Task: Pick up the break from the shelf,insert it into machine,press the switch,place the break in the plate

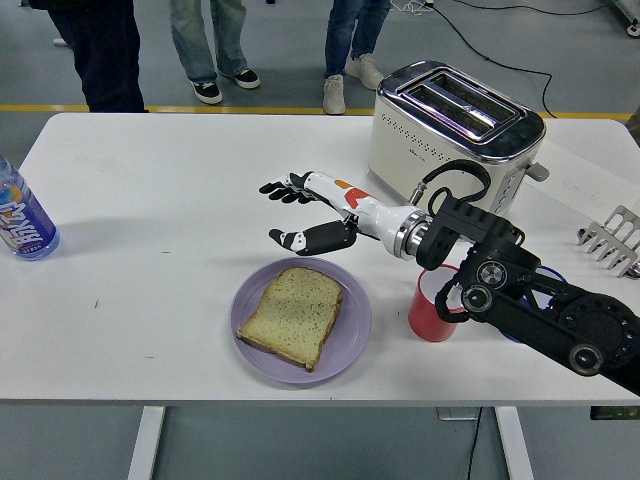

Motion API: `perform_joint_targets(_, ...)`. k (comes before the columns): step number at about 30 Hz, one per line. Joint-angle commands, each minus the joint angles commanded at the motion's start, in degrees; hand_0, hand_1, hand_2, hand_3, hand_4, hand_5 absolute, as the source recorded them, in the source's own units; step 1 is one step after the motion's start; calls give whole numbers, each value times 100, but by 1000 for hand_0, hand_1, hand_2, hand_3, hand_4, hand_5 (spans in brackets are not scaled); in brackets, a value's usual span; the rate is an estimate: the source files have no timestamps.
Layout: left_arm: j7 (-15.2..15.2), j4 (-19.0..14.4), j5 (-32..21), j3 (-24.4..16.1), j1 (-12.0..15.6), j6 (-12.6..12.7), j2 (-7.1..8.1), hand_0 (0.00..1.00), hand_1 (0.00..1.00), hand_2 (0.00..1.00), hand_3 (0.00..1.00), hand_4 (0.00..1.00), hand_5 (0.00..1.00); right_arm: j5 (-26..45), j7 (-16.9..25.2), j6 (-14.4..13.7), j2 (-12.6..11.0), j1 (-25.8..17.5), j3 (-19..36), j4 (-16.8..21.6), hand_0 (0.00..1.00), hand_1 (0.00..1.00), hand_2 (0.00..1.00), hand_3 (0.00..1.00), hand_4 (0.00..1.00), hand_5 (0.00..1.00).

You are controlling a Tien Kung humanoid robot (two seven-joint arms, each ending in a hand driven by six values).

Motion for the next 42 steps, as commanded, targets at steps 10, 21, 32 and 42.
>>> perform_joint_targets(10,-6,0,-21,5,-9,4,-2,333,439,586,717,594,998,287,823,-331,-104,-67,184,120,907,844,827,839,686,196)
perform_joint_targets(21,0,0,-7,-10,-4,-3,-4,332,437,586,718,593,998,725,1603,-824,-268,-178,529,258,884,808,775,769,587,178)
perform_joint_targets(32,-2,0,-28,5,-8,4,-7,333,438,586,719,594,998,875,1896,-982,-482,-350,1200,415,866,792,750,734,586,180)
perform_joint_targets(42,17,0,46,-63,25,10,-18,333,441,587,719,590,998,1015,2078,-1039,-577,-506,1769,476,868,788,749,721,559,185)
